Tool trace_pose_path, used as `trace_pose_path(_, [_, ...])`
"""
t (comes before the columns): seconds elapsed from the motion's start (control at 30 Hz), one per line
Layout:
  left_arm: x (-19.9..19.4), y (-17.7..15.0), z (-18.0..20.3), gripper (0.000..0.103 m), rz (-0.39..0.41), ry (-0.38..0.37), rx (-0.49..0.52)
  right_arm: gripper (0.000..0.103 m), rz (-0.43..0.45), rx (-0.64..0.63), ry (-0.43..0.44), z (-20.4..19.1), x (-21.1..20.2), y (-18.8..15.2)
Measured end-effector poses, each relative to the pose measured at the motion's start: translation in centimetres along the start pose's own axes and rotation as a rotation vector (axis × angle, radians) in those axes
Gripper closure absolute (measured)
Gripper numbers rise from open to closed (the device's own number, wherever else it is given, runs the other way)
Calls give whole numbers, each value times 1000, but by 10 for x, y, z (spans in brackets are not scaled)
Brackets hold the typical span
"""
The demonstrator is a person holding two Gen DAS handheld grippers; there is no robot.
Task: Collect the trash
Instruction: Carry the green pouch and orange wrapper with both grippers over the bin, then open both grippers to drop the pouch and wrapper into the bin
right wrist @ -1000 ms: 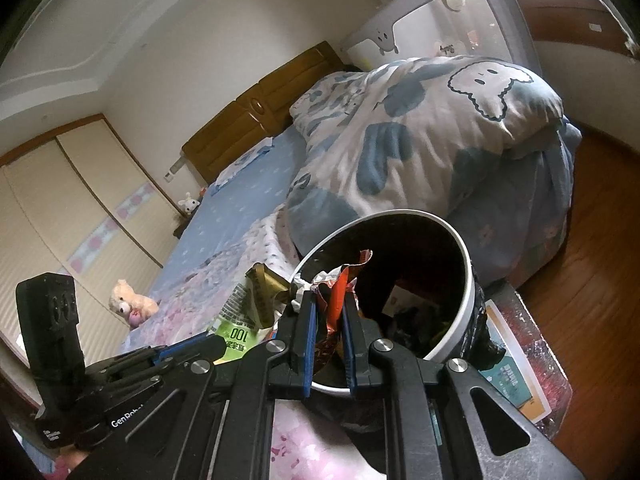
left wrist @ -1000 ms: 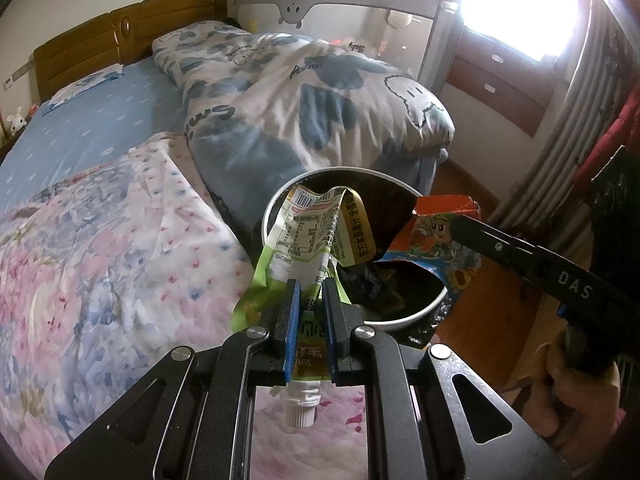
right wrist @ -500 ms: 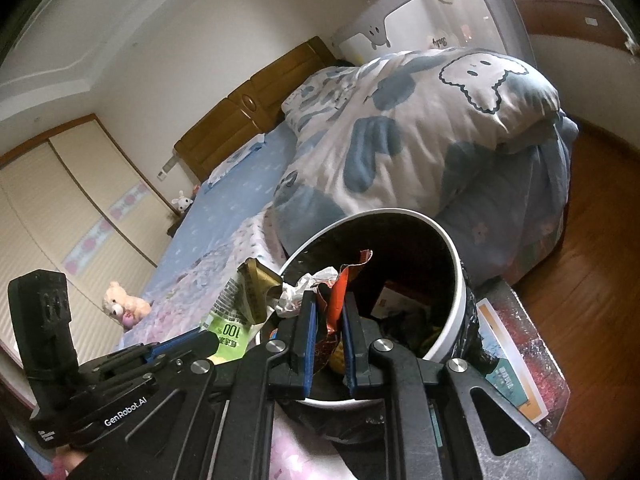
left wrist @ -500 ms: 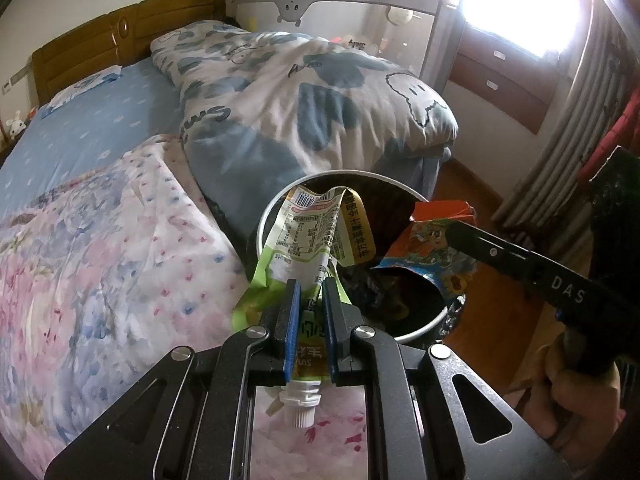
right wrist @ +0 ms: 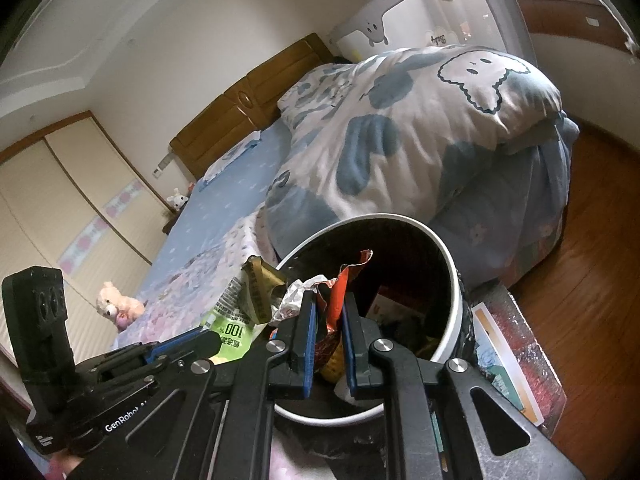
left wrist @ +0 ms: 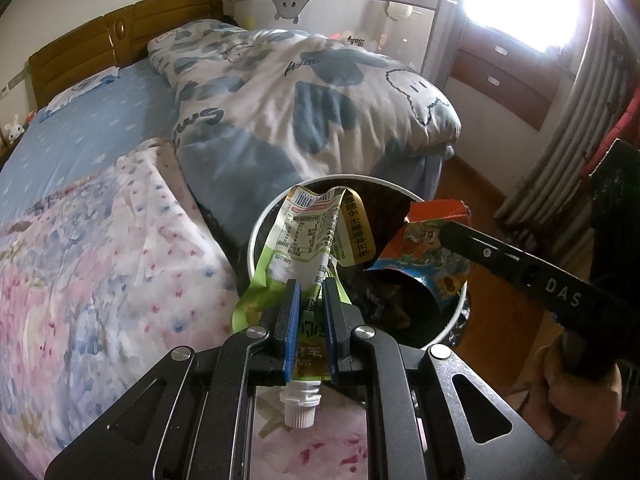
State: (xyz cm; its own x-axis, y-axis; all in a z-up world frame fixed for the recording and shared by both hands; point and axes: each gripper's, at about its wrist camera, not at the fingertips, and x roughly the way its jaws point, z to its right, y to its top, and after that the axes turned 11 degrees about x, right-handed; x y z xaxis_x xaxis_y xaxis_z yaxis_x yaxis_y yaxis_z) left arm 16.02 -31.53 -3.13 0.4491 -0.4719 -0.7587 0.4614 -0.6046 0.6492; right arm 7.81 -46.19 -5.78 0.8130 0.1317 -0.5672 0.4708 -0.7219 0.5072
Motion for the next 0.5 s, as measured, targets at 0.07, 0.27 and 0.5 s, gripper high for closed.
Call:
trace_pose_path(0.07, [2,2,1,93,-2,1,1,91,-6,1,-1,1,3,2])
trace_pose_path(0.27, [9,6,1,93,-12,1,8,91,-15,3,-10,4,8,5])
trace_pose_path(0.5, [16,10,2,92,-24,-18,2,87,-23,18,-21,9,14,9])
